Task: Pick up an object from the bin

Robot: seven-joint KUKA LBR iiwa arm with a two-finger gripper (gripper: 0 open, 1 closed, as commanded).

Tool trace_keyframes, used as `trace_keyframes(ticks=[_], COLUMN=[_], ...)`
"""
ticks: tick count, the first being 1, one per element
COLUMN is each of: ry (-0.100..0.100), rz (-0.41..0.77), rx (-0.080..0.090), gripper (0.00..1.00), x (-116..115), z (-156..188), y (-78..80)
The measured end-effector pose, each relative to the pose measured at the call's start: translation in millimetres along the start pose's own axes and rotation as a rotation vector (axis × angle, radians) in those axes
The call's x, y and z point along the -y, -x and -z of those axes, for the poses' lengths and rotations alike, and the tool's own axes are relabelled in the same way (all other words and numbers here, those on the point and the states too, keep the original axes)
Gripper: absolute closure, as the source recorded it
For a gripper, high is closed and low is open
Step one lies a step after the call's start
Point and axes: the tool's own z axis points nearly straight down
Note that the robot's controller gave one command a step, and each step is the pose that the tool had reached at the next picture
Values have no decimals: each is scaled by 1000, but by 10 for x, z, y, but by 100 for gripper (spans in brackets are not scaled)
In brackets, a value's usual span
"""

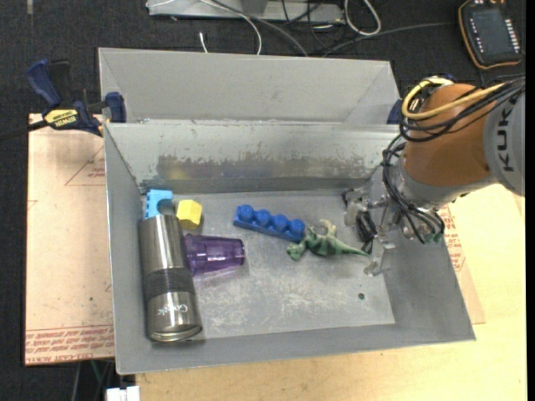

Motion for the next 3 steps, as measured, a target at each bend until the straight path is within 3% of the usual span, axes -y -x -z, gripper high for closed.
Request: trace_keyframes(ticks=[1, 2, 3], ry=[-1, 1, 0], rz=[-175, -82, -193], rx=[6, 3, 11], gripper=[0, 0, 0], x=[72, 68, -40], z=[-38, -301, -389], y=[145, 142, 444])
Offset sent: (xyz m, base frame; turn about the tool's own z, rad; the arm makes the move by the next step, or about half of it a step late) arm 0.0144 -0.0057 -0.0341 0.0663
